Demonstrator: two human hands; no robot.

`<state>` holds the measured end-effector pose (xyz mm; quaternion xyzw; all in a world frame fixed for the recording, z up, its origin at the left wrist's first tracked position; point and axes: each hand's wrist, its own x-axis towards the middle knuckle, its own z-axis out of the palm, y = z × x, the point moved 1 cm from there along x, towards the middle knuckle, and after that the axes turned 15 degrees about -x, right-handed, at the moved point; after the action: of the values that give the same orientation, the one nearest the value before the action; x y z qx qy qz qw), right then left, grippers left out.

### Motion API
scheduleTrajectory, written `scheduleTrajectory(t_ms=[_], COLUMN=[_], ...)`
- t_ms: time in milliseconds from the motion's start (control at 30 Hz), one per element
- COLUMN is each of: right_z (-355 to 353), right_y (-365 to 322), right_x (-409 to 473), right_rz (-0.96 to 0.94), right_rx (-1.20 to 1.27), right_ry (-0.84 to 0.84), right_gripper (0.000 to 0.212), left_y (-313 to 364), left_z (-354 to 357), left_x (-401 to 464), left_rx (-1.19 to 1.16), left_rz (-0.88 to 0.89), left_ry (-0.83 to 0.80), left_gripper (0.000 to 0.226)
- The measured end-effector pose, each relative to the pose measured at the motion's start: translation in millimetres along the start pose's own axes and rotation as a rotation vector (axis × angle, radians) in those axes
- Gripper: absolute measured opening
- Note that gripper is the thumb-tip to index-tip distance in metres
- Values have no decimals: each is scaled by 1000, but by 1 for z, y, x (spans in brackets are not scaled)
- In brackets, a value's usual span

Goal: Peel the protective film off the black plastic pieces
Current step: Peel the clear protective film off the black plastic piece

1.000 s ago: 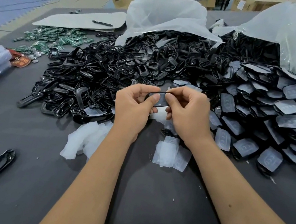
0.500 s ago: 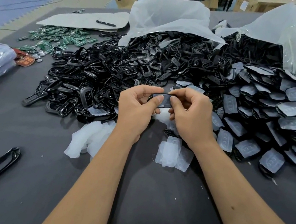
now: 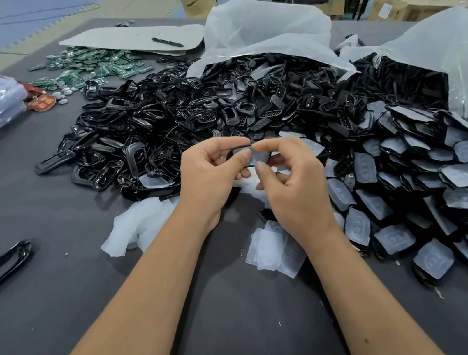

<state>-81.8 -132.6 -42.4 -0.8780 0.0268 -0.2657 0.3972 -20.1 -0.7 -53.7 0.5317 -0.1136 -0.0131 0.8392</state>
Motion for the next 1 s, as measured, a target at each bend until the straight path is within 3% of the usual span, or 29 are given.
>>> scheduleTrajectory(t_ms=[100, 233, 333, 500, 767, 1000], right_z=[0, -1, 0, -3, -4, -4], right_y=[-2, -1, 2, 3, 11, 14], right_x=[-1, -1, 0, 3, 4, 4], right_rz=[-62, -87, -55, 119, 275, 305], right_rx=[-59, -78, -79, 183, 617, 696], right_ry=[-17, 29, 81, 113, -138, -137], right_gripper=[31, 23, 15, 11, 25, 27], left_y=[1, 3, 4, 1, -3, -1], left_z=[-4, -3, 0, 4, 7, 13], left_x=[2, 4, 4, 2, 2, -1], left_rx=[-84, -153, -224, -153, -71, -118], left_rz=[-82, -133, -175, -123, -51, -26], left_ry=[0, -22, -38, -69, -15, 22], left_gripper=[15, 7, 33, 20, 19, 20])
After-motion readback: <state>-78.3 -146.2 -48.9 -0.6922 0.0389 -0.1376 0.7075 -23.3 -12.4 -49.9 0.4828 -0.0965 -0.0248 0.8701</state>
